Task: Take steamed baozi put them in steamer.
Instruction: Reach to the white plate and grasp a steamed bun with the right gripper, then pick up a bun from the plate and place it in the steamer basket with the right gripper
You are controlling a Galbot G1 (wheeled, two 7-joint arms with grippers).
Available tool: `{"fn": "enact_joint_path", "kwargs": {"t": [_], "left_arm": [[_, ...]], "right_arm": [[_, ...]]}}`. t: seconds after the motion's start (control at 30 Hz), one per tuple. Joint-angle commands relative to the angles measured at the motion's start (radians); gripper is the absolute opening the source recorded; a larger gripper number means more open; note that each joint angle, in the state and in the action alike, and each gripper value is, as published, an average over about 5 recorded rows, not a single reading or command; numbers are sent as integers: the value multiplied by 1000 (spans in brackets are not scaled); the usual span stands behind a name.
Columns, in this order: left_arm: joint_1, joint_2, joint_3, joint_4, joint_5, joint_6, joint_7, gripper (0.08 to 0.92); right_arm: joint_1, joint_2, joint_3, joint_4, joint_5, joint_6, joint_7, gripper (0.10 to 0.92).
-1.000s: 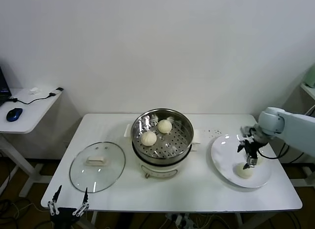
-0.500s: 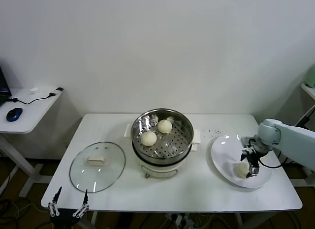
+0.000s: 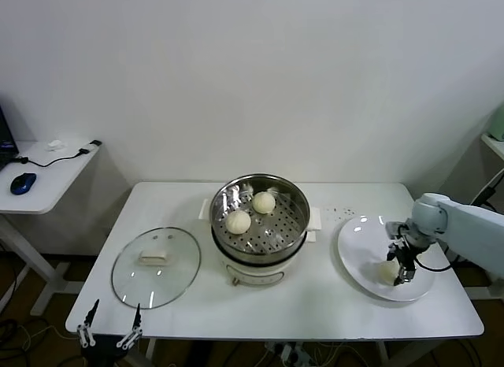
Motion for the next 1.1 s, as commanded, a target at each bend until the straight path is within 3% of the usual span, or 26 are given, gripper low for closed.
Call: {"fn": "enact_joint_path", "kwargs": {"t": [0.03, 0.37, 0.77, 1.1], "left_arm": [[1, 0, 1, 0, 1, -2, 0, 823], [4, -1, 1, -3, -2, -4, -1, 823], [12, 0, 2, -1, -1, -11, -2, 823], [16, -1, 2, 2, -5, -13, -2, 823]], "right_arm": [[0, 3, -1, -7, -7, 8, -6, 654], [125, 24, -53, 14, 4, 64, -39, 596], [709, 330, -295, 56, -74, 671, -147, 583], [647, 569, -105, 93, -163, 809, -122, 585]]}}
